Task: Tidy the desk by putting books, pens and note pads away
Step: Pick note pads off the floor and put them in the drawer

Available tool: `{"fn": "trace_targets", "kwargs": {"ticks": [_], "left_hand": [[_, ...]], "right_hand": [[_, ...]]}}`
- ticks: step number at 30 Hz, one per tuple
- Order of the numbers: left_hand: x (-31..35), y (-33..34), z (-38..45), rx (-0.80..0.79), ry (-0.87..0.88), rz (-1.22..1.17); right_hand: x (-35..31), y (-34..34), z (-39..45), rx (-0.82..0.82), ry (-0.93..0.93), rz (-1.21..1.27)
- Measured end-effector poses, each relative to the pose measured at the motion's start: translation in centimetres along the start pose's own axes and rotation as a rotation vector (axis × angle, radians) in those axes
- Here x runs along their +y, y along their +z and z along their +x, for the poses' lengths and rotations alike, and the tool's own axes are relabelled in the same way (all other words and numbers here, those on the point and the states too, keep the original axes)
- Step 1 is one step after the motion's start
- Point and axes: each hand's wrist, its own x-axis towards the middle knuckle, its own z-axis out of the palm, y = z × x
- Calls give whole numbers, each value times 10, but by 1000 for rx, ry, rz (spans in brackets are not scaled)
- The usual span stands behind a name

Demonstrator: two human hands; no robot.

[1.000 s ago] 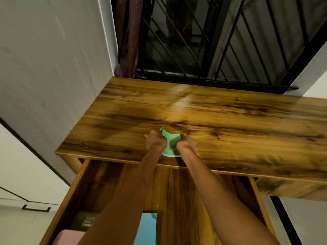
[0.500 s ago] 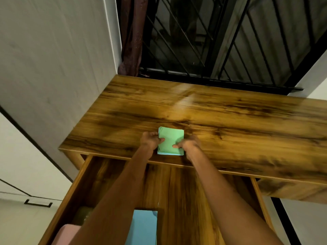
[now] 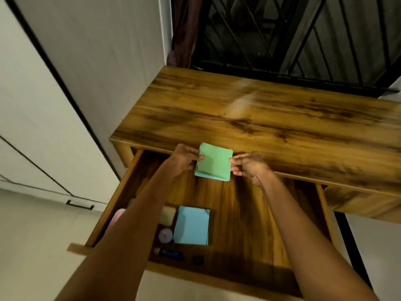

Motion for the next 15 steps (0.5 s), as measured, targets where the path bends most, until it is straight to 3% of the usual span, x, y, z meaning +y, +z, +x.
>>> {"fn": "trace_targets", "kwargs": {"ticks": [7, 15], "left_hand": [[-53, -29, -41, 84, -139, 316], [-91, -27, -63, -14, -297, 536]], "right_hand": [[53, 38, -56, -73, 121, -36], [108, 61, -67, -8, 199, -155]]}}
